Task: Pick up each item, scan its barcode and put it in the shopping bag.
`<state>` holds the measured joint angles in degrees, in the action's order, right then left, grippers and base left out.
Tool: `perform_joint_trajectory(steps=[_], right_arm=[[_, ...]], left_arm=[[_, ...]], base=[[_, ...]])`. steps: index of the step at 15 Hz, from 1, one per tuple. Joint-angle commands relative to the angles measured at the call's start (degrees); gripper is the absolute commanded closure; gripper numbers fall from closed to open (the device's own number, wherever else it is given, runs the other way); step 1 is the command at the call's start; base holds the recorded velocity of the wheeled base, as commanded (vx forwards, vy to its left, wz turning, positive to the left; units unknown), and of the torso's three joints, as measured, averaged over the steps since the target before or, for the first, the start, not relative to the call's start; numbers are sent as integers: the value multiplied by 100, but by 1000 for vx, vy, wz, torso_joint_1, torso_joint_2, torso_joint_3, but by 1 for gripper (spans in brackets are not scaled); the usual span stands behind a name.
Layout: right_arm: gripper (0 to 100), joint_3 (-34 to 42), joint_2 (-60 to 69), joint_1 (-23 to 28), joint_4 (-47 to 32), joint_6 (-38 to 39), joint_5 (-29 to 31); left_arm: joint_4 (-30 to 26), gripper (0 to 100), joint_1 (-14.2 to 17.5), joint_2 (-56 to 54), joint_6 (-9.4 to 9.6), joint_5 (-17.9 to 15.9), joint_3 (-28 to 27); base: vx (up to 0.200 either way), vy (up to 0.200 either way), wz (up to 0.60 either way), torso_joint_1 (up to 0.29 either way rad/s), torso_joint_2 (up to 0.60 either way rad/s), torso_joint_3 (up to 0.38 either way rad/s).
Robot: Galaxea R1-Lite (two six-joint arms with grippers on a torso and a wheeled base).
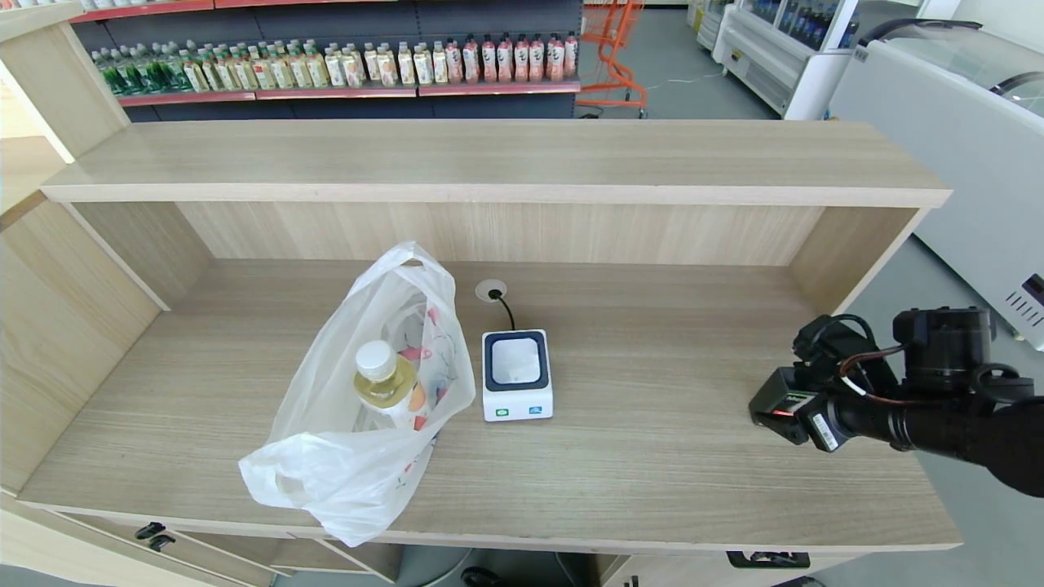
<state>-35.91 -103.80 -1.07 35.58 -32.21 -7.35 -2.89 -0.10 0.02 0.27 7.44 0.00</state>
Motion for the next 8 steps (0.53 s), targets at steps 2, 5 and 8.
perform_joint_trajectory(steps=[2, 5, 8], right_arm=[[0, -223, -290, -165, 1, 109, -3], [100, -241, -325, -174, 1, 109, -21], [100, -206, -316, -200, 10, 118, -12]], left_arm=[[-1, 0, 1, -2, 0, 3, 0], [-1, 0, 1, -2, 0, 3, 0], [-1, 0, 1, -2, 0, 3, 0]], base=[[0, 0, 0, 0, 0, 0], [0, 0, 0, 0, 0, 0], [0, 0, 0, 0, 0, 0]])
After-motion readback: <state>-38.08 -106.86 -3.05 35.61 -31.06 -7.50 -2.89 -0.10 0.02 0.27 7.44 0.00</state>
